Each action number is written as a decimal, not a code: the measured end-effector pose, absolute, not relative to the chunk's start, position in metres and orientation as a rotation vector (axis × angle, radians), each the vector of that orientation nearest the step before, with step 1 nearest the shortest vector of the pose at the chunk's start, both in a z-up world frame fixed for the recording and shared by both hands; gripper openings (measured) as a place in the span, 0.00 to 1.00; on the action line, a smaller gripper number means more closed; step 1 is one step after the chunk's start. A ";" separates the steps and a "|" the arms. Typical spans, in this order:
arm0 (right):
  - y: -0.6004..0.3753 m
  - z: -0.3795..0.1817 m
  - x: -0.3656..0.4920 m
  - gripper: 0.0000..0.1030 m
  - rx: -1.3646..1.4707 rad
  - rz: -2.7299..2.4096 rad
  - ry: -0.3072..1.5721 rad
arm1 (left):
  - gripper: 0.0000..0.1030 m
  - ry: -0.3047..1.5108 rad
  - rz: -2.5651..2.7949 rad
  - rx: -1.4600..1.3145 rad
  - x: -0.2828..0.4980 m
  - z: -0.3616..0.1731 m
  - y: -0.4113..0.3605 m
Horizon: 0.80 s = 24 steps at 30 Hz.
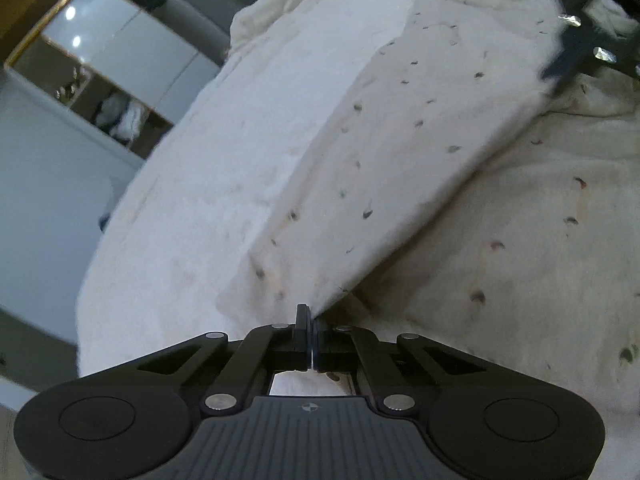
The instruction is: Fold clothes
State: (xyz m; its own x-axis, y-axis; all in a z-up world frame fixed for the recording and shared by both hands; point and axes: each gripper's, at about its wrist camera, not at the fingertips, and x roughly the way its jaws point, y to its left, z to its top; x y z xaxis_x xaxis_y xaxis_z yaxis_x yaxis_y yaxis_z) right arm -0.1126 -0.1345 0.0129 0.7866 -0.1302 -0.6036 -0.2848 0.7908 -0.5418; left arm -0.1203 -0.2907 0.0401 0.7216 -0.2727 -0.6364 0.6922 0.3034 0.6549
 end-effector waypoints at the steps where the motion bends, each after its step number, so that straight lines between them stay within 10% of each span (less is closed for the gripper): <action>1: -0.131 0.010 -0.116 0.00 -0.665 0.117 0.681 | 0.00 0.456 -0.662 1.110 -0.124 0.036 -0.293; 9: -0.196 0.046 -0.180 0.35 -0.400 0.063 0.662 | 0.33 0.420 -0.625 0.974 -0.158 0.069 -0.287; 17: -0.378 0.061 -0.237 0.37 0.120 -0.304 0.711 | 0.61 0.403 -0.724 0.763 -0.213 0.124 -0.396; 24: -0.527 0.041 -0.286 0.38 0.653 -0.571 0.567 | 0.62 0.377 -0.937 0.803 -0.270 0.106 -0.574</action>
